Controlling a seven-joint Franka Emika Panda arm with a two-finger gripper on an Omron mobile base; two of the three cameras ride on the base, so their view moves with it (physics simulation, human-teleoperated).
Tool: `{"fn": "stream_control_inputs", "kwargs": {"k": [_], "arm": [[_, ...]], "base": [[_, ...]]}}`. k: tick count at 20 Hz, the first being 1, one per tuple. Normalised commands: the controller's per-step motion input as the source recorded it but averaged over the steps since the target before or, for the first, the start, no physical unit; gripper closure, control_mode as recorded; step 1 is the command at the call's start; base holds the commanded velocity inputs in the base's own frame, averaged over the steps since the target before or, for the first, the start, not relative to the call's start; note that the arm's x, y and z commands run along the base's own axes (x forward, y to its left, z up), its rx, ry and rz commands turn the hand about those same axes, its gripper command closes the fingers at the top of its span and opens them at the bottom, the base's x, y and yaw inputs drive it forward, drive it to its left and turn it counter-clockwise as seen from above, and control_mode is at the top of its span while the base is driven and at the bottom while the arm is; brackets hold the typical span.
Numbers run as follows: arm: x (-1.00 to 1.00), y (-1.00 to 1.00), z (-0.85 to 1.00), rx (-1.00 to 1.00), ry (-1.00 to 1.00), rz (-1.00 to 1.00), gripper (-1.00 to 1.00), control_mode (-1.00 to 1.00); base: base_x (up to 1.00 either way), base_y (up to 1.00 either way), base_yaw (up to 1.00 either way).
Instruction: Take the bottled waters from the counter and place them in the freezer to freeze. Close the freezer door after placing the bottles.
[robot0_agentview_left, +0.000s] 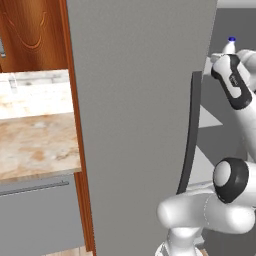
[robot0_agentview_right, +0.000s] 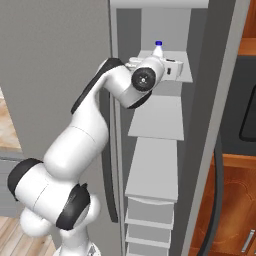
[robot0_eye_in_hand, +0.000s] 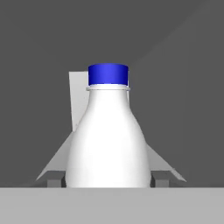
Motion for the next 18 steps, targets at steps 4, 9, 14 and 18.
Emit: {"fn": "stream_control_inputs", "kwargs": {"k": [4,9,14,18], "arm": [[0.62,-0.04,0.00,-0.06,0.00,0.05,1.00,-1.00],[0.32,-0.27,0.04,-0.05,0.00,0.08,1.00,-1.00],[0.28,-0.24,0.00,-0.01,0.02,0.06,1.00,-1.00],[0.34,-0.06,-0.09,0.00,0.10,0.02,1.00,-1.00]], "base": [[0.00,0.00,0.00],[0.00,0.00,0.00],[0.00,0.00,0.00],[0.00,0.00,0.00]]}}
